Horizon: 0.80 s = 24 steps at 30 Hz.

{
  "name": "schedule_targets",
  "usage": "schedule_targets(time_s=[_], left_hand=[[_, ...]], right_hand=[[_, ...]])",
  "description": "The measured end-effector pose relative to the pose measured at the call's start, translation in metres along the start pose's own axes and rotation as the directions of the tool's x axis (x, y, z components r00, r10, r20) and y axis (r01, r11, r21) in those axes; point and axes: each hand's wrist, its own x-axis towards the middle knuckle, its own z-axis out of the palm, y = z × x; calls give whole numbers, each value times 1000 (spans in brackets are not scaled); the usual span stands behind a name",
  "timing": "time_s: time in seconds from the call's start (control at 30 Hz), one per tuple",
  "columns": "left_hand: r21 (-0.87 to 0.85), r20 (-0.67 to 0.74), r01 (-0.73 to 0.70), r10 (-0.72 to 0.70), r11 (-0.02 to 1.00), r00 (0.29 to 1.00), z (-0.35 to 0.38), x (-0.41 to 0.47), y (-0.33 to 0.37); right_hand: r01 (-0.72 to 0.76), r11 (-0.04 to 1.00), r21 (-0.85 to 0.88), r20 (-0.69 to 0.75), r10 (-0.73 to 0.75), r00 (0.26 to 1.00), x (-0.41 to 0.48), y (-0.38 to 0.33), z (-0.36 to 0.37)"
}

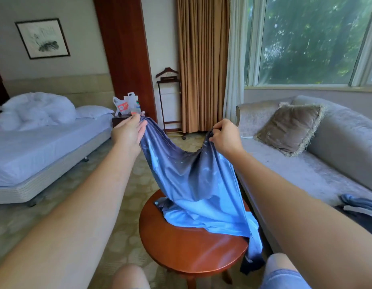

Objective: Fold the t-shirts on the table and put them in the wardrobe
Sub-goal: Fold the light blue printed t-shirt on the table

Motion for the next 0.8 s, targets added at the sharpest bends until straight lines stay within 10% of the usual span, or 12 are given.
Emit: schedule_targets(time_s=[0.47,0.8], left_hand=[[71,121,-240,230,968,966,53,-40,88],[282,106,-4,-27,959,994,56,45,49]], right_hand=[[264,931,251,-300,-185,936,20,-110,-76],[113,990,82,-228,-92,969,94,-71,-32]])
